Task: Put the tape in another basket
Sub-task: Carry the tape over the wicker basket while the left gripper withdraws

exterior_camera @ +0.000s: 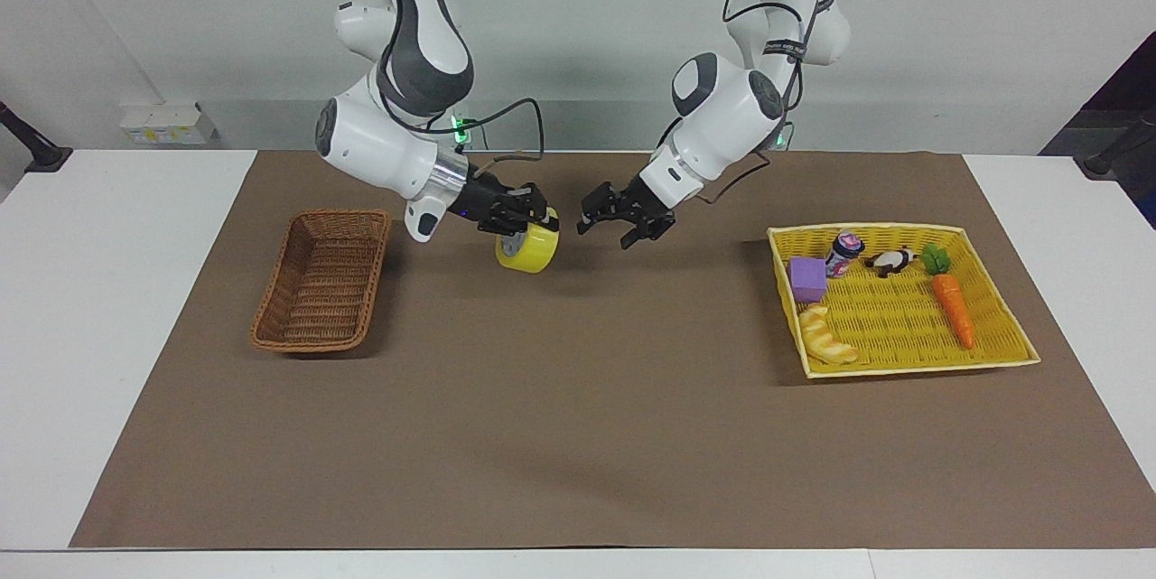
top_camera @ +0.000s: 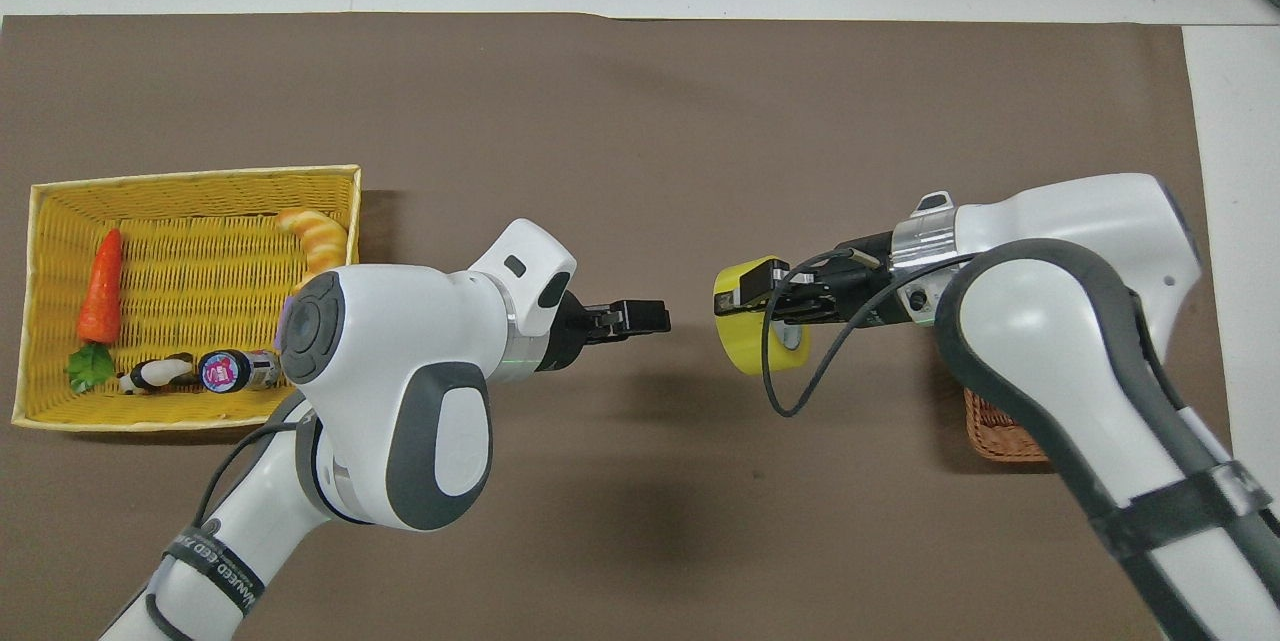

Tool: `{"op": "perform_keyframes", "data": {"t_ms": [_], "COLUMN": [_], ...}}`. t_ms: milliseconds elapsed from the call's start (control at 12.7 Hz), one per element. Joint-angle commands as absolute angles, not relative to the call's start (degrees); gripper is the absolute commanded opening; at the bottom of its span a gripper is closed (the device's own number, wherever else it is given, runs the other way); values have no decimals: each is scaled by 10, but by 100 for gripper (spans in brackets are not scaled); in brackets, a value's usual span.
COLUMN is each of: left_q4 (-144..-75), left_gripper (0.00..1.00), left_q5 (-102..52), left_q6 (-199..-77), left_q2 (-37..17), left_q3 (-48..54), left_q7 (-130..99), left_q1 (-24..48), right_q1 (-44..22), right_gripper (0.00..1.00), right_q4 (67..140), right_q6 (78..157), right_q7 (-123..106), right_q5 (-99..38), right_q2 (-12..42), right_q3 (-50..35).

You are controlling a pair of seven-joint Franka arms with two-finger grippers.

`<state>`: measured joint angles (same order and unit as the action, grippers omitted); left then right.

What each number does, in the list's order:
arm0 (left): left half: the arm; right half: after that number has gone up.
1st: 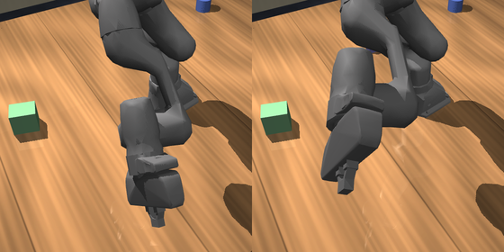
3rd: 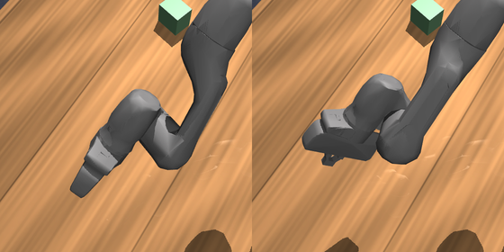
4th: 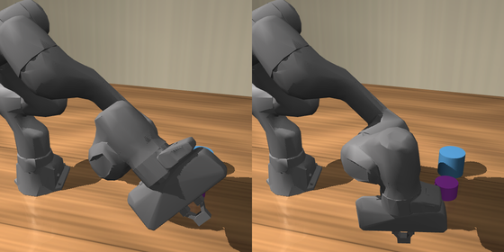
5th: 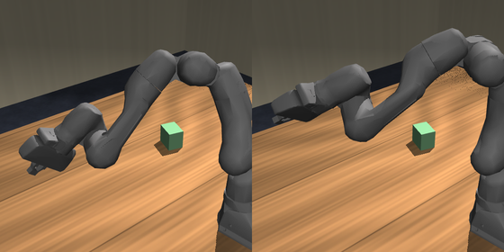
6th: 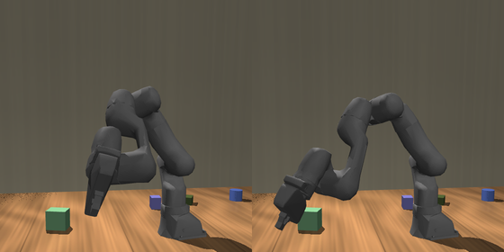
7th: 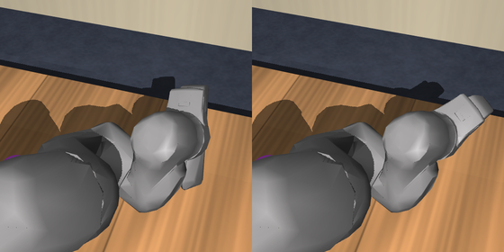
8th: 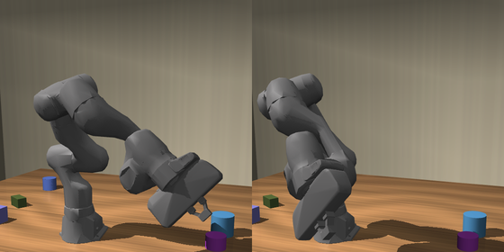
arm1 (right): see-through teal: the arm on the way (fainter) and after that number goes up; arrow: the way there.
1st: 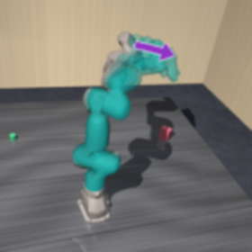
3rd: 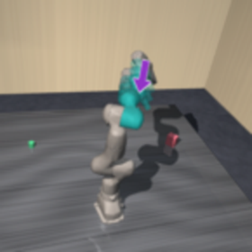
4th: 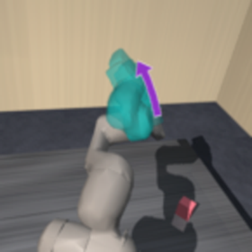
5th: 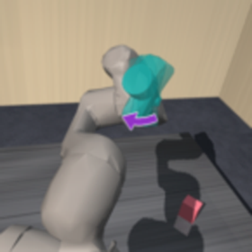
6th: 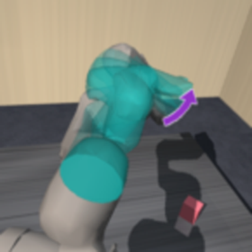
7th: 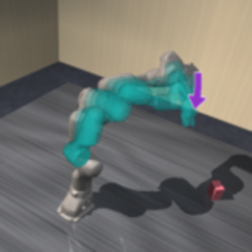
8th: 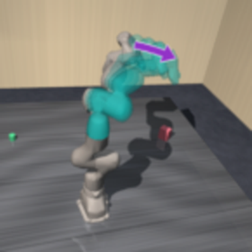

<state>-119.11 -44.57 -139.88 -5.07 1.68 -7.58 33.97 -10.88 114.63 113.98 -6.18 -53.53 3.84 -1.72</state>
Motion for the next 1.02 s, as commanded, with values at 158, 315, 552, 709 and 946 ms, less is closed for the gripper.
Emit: {"op": "perform_keyframes", "data": {"t_ms": [158,315,552,709,946], "left_q4": [-1176,-1147,-1080,-1043,-969], "left_gripper": [100,100,100,100,100], "left_q5": [-330,-252,-119,-35,-7], "left_q6": [-1365,-1304,-1214,-1196,-1124], "left_q2": [-38,-32,-27,-28,-33], "left_q3": [15,13,12,12,11], "left_q7": [-76,-76,-73,-55,13], "left_q1": [282,236,161,125,69], "right_q1": [-61,-41,20,56,94], "right_gripper": [0,0,0,0,0], "right_q4": [1092,1056,1042,1043,1063], "right_q6": [1101,1064,1009,990,982], "right_q7": [-76,-75,-76,-112,-130], "right_q5": [-442,-362,-328,-288,-228], "right_q2": [36,36,28,20,8], "right_q3": [-20,-18,-17,-17,-16]}}
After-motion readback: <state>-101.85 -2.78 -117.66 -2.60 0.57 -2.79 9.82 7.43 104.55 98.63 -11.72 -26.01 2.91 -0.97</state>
